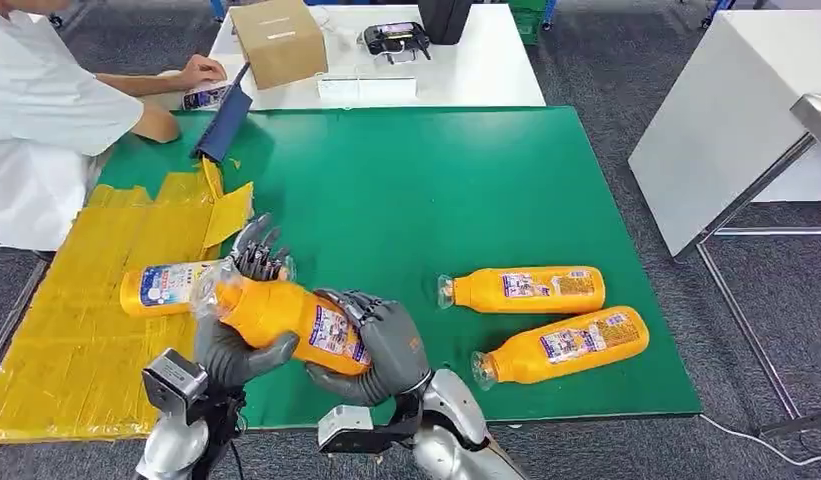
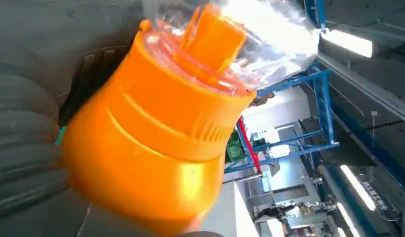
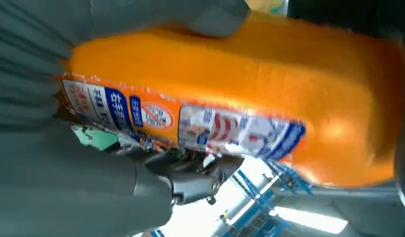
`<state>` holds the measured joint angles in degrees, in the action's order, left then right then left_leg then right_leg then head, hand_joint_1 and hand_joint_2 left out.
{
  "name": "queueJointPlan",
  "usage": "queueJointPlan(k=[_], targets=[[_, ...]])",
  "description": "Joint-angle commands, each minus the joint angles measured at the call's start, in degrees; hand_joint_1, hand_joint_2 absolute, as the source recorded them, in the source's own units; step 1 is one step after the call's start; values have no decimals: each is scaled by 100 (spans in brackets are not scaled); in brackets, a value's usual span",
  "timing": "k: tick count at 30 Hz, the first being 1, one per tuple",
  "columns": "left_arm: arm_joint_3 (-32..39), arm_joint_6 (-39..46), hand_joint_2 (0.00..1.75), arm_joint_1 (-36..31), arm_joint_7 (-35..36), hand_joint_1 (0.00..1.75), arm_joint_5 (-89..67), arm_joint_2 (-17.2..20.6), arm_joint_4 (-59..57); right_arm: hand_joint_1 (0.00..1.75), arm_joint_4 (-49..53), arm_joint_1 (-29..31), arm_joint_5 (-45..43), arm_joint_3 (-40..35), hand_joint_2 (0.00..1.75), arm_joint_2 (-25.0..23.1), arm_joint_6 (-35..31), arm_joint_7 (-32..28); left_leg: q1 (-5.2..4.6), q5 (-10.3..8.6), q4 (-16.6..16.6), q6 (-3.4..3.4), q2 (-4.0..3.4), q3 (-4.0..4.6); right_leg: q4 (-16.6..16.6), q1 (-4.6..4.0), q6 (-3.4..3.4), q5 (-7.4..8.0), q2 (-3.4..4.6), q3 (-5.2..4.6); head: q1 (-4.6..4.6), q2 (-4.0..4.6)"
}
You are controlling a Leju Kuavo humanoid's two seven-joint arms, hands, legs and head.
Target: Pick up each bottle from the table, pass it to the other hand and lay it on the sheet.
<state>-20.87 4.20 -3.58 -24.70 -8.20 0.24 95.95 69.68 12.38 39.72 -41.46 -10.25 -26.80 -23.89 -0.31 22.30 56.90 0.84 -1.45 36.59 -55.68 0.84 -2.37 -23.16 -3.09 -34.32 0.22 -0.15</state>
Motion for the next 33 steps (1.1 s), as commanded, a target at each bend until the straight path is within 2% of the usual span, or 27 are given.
queueJointPlan(k=[1, 8, 9, 10, 26, 33], targets=[[-368, -129, 175, -351, 46, 0, 76, 88, -603, 175, -803, 577, 111, -709, 175, -14, -248, 97, 7, 6, -4, -6, 11, -24, 8, -3, 7, -7, 12, 27, 0, 0], [-435, -255, 175, -424, 93, 0, 155, 85, -772, 175, -722, 599, 196, -805, 175, 22, -355, 175, 6, 5, -4, -5, 15, -23, 7, -2, 7, -8, 7, 28, 0, 0], [-438, -255, 175, -434, 93, 51, 155, 84, -806, 175, -713, 589, 170, -813, 175, 27, -394, 182, 10, 13, -3, -8, 19, -39, 8, -4, 11, -15, 16, 45, 0, 0], [-438, -256, 175, -438, 93, 175, 157, 82, -817, 175, -698, 580, 155, -806, 175, 30, -424, 182, 6, 4, -3, -5, 15, -20, 7, -1, 7, -7, 6, 25, 0, 0], [-439, -258, 175, -438, 93, 175, 162, 75, -842, 175, -665, 573, 124, -789, 175, 37, -475, 174, 7, 8, -4, -6, 15, -27, 7, -2, 8, -10, 11, 32, 0, 0], [-110, -9, 175, -351, -60, 175, 457, -45, -686, 175, -516, 504, 35, -745, 175, 115, -608, 173, 8, 6, -1, -4, 13, -19, 6, -4, 6, -7, 9, 24, 2, 0]])
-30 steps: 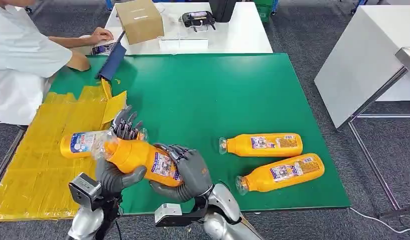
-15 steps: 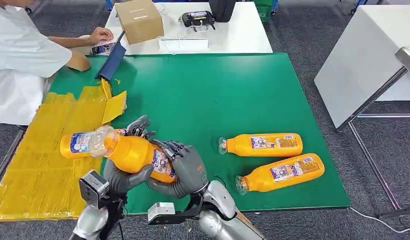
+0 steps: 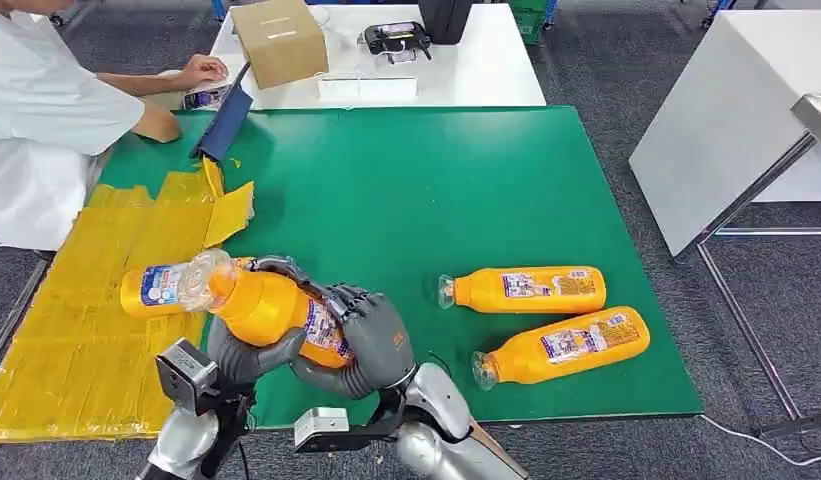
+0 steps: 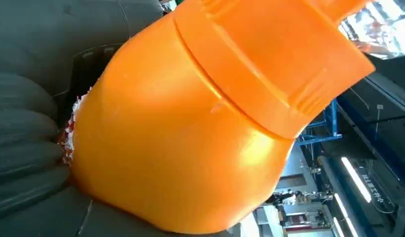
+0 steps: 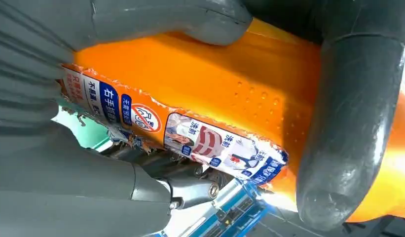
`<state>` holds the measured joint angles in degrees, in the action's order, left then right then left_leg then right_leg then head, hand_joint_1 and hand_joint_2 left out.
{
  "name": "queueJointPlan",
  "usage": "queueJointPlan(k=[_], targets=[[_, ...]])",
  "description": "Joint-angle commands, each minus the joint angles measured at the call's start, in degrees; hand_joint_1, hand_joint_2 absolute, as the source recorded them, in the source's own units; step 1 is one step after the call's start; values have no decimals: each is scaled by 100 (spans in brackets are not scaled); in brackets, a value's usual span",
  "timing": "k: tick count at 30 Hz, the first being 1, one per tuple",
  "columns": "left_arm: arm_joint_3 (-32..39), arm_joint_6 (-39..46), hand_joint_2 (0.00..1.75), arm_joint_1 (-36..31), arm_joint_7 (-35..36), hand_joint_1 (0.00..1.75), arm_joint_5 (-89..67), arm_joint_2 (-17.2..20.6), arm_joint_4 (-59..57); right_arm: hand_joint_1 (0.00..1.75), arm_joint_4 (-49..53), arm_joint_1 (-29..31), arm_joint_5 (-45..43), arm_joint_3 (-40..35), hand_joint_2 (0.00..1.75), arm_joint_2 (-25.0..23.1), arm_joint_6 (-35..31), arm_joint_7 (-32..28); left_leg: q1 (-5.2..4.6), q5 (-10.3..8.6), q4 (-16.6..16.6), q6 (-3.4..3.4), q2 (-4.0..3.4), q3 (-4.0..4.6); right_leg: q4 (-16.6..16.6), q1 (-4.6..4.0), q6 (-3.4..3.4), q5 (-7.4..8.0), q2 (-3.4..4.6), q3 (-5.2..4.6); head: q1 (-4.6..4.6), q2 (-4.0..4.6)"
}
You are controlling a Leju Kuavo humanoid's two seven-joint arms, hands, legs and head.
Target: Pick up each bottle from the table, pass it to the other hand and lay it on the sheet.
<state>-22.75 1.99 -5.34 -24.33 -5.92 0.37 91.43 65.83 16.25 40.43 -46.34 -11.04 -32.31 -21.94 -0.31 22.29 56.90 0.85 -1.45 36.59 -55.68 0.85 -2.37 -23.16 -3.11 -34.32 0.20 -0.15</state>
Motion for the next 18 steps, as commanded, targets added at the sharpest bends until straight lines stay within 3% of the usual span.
queueJointPlan(k=[1, 3, 4, 5, 6, 10, 14, 15, 18], targets=[[152, 257, 175, -160, -129, 175, 296, -57, -168, 175, -147, 105, -62, -246, 175, 200, -60, -5, 9, 13, -1, -8, 16, -30, 6, -4, 9, -13, 15, 36, 0, 0], [243, 322, 175, -154, -153, 175, 363, -55, -90, 175, -167, 82, -119, -211, 175, 194, -94, -15, 11, 12, 0, -8, 12, -26, 7, -6, 9, -10, 17, 31, 2, 0], [318, 434, 175, -145, -184, 175, 356, -79, -50, 145, -133, 46, -161, -173, 175, 193, -165, -48, 14, 18, 1, -10, 16, -38, 7, -7, 11, -16, 22, 46, 2, 0], [375, 613, 175, -145, -227, 175, 283, -78, 4, 7, -42, -12, -233, -143, 175, 216, -243, -119, 9, 11, 0, -7, 12, -24, 6, -4, 8, -10, 16, 29, 2, 0], [509, 1169, 175, -147, -404, 175, -72, -119, 65, 0, 194, -149, -435, -20, 175, 250, -404, -243, 11, 14, 1, -8, 14, -29, 6, -6, 9, -13, 19, 36, 2, 0], [869, 2202, 175, -392, -306, 175, -1018, 75, 223, 0, 1645, -682, -871, 464, 175, 583, -405, -266, 23, 38, 19, -15, 36, -52, -5, -14, 17, -38, 23, 67, 2, 0], [1035, 2542, 175, -691, -187, 175, -1615, 138, 84, 0, 2571, -979, -1201, 1010, 175, 594, -421, -394, 11, 11, 14, -7, 35, -7, -9, -6, 9, -19, -5, 17, 2, 0], [1037, 2641, 175, -742, -126, 175, -1807, 146, 64, 0, 2737, -1041, -1248, 1161, 0, 594, -495, -432, 13, 17, 15, -10, 39, -20, -11, -6, 12, -25, -1, 30, 4, 0], [1068, 2760, 175, -743, 35, 175, -2126, 159, 54, 0, 3025, -1138, -1511, 1390, 0, 609, -477, -526, 14, 13, 11, -8, 39, -18, -4, -8, 9, -18, 0, 32, 4, 0]])
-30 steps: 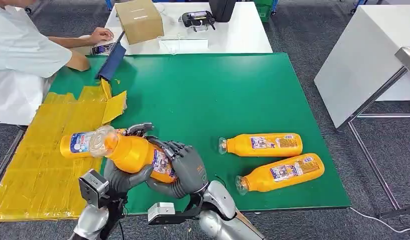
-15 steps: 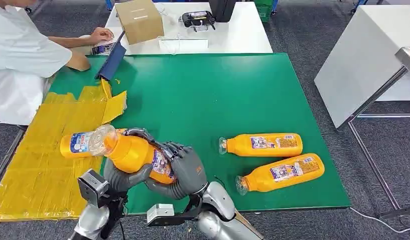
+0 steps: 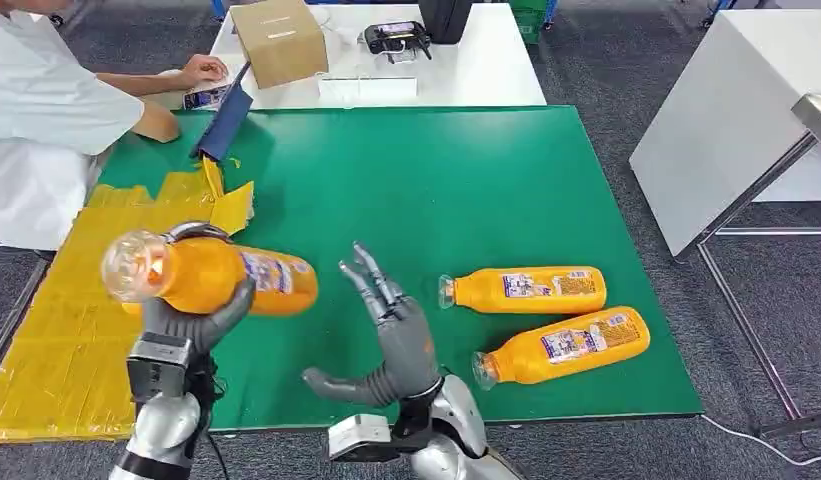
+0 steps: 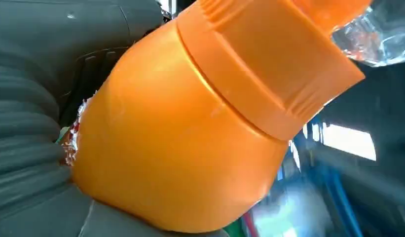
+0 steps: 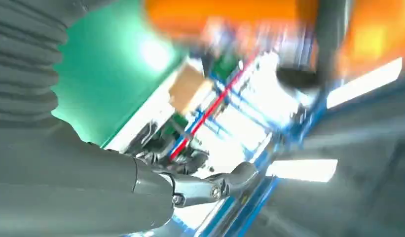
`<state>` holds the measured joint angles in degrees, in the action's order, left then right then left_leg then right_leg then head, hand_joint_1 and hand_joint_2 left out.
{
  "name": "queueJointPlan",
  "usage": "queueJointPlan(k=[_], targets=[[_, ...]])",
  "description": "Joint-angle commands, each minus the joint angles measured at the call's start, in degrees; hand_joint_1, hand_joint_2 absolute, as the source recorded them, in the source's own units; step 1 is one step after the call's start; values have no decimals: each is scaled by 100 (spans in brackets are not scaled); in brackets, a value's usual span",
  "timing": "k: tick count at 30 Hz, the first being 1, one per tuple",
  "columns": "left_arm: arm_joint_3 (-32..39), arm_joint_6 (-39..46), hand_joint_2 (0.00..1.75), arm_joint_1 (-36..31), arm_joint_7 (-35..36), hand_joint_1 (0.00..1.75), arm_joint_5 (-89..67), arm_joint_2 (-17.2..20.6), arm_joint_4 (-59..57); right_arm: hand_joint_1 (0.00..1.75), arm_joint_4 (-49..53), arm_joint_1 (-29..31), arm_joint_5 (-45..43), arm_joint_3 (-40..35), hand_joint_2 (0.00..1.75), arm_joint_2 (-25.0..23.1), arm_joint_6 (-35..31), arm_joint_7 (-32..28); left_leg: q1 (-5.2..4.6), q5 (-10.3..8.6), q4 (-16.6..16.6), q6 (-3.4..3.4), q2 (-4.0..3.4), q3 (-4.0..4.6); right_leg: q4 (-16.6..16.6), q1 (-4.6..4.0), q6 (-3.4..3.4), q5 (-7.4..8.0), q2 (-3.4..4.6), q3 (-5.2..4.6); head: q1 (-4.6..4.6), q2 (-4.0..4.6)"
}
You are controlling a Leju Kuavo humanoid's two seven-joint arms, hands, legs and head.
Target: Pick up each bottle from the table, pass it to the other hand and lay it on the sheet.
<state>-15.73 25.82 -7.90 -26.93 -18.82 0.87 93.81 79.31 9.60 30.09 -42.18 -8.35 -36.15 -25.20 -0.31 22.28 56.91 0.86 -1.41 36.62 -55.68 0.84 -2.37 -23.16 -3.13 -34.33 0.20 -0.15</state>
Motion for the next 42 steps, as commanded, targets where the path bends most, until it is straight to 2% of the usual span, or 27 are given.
queueJointPlan(k=[1, 2, 4, 7, 8, 9, 11, 12, 13, 14, 15, 16, 17, 18, 19, 24, 28, 32, 33, 34, 36, 38, 42], targets=[[375, 421, 175, -472, 333, 175, -946, 117, -185, 0, 1757, -512, -488, 1041, 0, 330, -115, -225, 14, 16, 13, -8, 37, -23, -3, -7, 10, -21, 1, 38, 4, 0], [390, 500, 175, -459, 367, 175, -1093, 120, -200, 0, 1861, -558, -495, 1095, 0, 333, -152, -277, 5, 4, 3, -4, 18, -8, 0, -1, 5, -8, 3, 14, 4, 0], [394, 765, 175, -472, 534, 175, -1767, 164, -286, 0, 2014, -625, -463, 1161, 0, 349, -231, -305, 10, 19, 9, -8, 16, -28, -2, -4, 10, -18, 22, 35, 2, 0], [259, 992, 175, -715, 1279, 175, -3906, 354, -707, 0, 2277, -743, -512, 1271, 0, 411, -239, -289, 12, 18, 7, -11, 37, -33, 0, -5, 12, -23, 5, 45, 2, 0], [261, 1018, 175, -777, 1470, 175, -4533, 403, -827, 0, 2312, -757, -502, 1292, 0, 418, -262, -295, 3, 3, -2, -5, 28, -14, 2, 1, 7, -9, -7, 19, 2, 0], [110, 881, 175, -972, 1861, 175, -5603, 510, -1178, 0, 2399, -786, -485, 1332, 175, 451, -266, -284, 10, 11, 0, -9, 34, -30, 4, -4, 12, -16, -1, 39, 2, 0], [-268, 533, 175, -1280, 2497, 175, -7117, 784, -1790, 0, 2459, -760, -510, 1393, 175, 459, -222, -267, 6, 8, -1, -8, 31, -29, 4, 0, 9, -14, -1, 36, 2, 0], [-981, 462, 175, -1612, 3143, 175, -7118, 1270, -2149, 0, 2476, -747, -501, 1425, 175, 448, -199, -262, 2, -1, -5, -5, 22, -16, 4, 1, 6, -5, -4, 19, 2, 0], [-1984, 191, 175, -2051, 3983, 175, -7118, 1656, -2588, 0, 2486, -723, -488, 1451, 175, 438, -162, -244, 8, 7, -1, -10, 31, -33, 3, -2, 12, -13, 4, 39, 0, 0], [-2603, -31, 175, -2350, 4326, 175, -7118, 1797, -2926, 0, 2497, -716, -465, 1477, 175, 426, -175, -239, 8, 8, -1, -10, 28, -34, 3, -2, 12, -13, 7, 37, 0, 0], [-3009, -196, 175, -2560, 4573, 175, -7118, 1722, -3417, 0, 2493, -697, -413, 1500, 175, 427, -165, -212, 2, -9, -3, -6, 63, -13, -1, 2, 6, -11, -44, 21, 2, 0], [-3149, -344, 175, -2662, 4525, 175, -7118, 1626, -3795, 0, 2481, -681, -396, 1518, 175, 425, -141, -176, 10, -7, -1, -9, 77, -21, 1, -4, 10, -15, -50, 34, 4, 0], [-3402, -493, 175, -2799, 4665, 175, -7118, 1580, -4191, 0, 2463, -666, -397, 1529, 175, 425, -92, -136, 7, -8, -2, -7, 51, -24, 1, -1, 8, -11, -33, -10, 4, 0], [-3414, -704, 175, -2857, 4591, 175, -7118, 1439, -4647, 0, 2442, -655, -396, 1554, 175, 410, -82, -124, 2, -12, -12, -6, 23, -15, 9, 1, 10, 4, -7, -12, 2, 0], [-3404, -649, 175, -2882, 4541, 175, -7118, 1382, -4845, 0, 2437, -653, -392, 1569, 175, 400, -78, -122, 5, -6, -19, -10, 36, -46, 16, 0, 15, -2, -5, 36, -4, 0], [-2686, -672, 175, -2951, 4225, 175, -7118, 1016, -5725, 0, 2272, -562, -366, 1554, 175, 399, 27, -89, 11, 4, 1, -6, 5, -39, 3, -5, 12, -5, 23, 40, 4, 0], [-2292, -465, 175, -3152, 4517, 175, -7118, 799, -6320, 0, 2100, -454, -331, 1480, 175, 387, 86, -69, 3, -8, -4, -8, -7, -25, 2, 0, 10, 6, 18, 20, 2, 0], [-2051, -82, 175, -3307, 4758, 175, -7118, 733, -6707, 0, 2006, -375, -305, 1392, 175, 387, 45, -45, 12, 0, 1, -12, -4, -37, 2, -7, 14, 2, 33, 36, 2, 0], [-1879, 33, 175, -3306, 4856, 84, -7118, 718, -6755, 0, 1977, -365, -290, 1374, 175, 395, 50, -26, 9, -4, -2, -10, -10, -31, 2, -7, 11, 6, 31, 27, 2, 0], [-1863, 50, 175, -3306, 4847, 7, -7118, 730, -6765, 0, 1966, -364, -290, 1375, 175, 391, 45, -25, 6, -6, -2, -8, -12, -26, 0, -6, 9, 7, 26, 21, 2, 0], [-1618, 260, 175, -3278, 4918, 0, -7118, 734, -6809, 0, 1904, -360, -258, 1373, 175, 405, 24, -2, 12, -2, -2, -11, -13, -36, 2, -10, 12, 6, 35, 30, 2, 0], [-1588, 283, 175, -3272, 4953, 0, -7118, 746, -6826, 0, 1880, -363, -240, 1384, 175, 413, 13, 6, 14, -1, -2, -12, -5, -40, 2, -10, 13, 2, 33, 36, 2, 0], [-905, 640, 175, -3107, 4684, 0, -6906, 718, -6760, 0, 1593, -313, 16, 1505, 175, 478, 70, 283, 10, -5, -3, -7, -12, -33, 2, -7, 8, 5, 29, 32, 4, 0]])
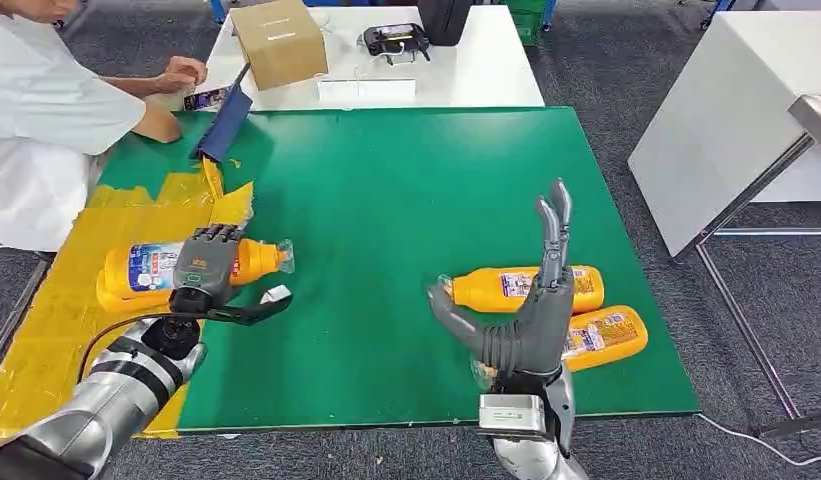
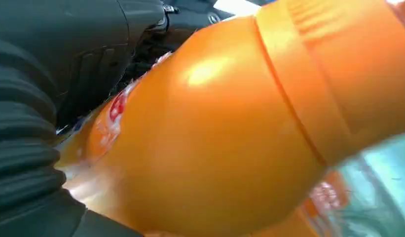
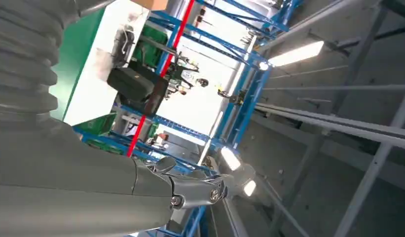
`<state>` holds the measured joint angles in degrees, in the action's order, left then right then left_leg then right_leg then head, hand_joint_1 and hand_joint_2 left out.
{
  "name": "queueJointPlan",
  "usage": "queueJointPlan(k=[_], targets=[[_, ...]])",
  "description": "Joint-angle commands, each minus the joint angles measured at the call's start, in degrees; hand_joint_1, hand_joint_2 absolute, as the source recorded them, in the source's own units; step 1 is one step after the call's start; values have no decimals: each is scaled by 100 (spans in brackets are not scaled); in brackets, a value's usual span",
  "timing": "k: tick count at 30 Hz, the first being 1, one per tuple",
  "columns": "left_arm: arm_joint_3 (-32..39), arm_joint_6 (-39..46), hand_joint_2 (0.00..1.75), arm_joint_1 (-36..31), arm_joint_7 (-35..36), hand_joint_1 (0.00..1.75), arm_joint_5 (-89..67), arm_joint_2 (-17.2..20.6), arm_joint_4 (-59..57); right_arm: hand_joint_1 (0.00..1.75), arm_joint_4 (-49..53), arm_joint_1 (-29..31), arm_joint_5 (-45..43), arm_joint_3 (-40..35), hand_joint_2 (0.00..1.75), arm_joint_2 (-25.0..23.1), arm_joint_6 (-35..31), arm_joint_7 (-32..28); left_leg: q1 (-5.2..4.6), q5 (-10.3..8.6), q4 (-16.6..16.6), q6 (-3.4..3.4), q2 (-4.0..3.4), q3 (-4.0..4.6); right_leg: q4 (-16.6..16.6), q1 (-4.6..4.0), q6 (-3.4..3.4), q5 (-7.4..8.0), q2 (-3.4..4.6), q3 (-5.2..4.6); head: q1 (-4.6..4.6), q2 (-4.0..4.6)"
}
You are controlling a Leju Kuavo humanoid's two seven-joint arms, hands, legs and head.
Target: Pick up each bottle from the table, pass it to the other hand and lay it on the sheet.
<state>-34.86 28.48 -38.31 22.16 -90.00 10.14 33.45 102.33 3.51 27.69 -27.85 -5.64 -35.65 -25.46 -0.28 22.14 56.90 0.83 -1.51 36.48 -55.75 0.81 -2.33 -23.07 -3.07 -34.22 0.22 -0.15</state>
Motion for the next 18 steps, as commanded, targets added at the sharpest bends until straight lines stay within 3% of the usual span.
queueJointPlan(k=[1, 7, 10, 11, 13, 18], targets=[[1105, 448, 175, -20, -299, 0, 225, -186, -688, 0, -767, 302, 279, 105, 175, 208, 25, 333, 6, 7, -5, -4, -5, -18, 10, -3, 4, -1, 24, 19, 0, 0], [1518, 1006, 175, 323, -395, 0, 0, -209, -321, 0, -1069, 368, 820, 183, 175, 275, 131, 706, 4, 8, -4, -5, -2, -19, 10, -1, 4, -3, 22, 19, 0, 0], [1979, 1107, 175, 609, -734, 0, 135, -321, 77, 0, -1290, 451, 1551, 219, 175, 405, 322, 1218, 3, 6, -6, -4, 0, -16, 11, -1, 3, -1, 18, 17, 0, 0], [2191, 1091, 0, 761, -955, 0, 256, -384, 356, 0, -1406, 537, 1997, 203, 175, 521, 578, 1581, 8, 13, -5, -7, 1, -30, 13, -4, 7, -6, 30, 31, -2, 0], [2459, 860, 0, 1067, -1363, 0, 603, -508, 984, 0, -1674, 754, 2858, 196, 175, 755, 1033, 2143, 9, 14, -7, -7, 4, -35, 17, -4, 7, -7, 31, 39, -2, 0], [2457, 370, 0, 1664, -1796, 0, 992, -644, 2324, 0, -2233, 1222, 3825, 161, 175, 1229, 2063, 2913, 4, 9, 0, -2, 0, -12, 11, -1, 2, -2, 23, 15, -2, 0]])
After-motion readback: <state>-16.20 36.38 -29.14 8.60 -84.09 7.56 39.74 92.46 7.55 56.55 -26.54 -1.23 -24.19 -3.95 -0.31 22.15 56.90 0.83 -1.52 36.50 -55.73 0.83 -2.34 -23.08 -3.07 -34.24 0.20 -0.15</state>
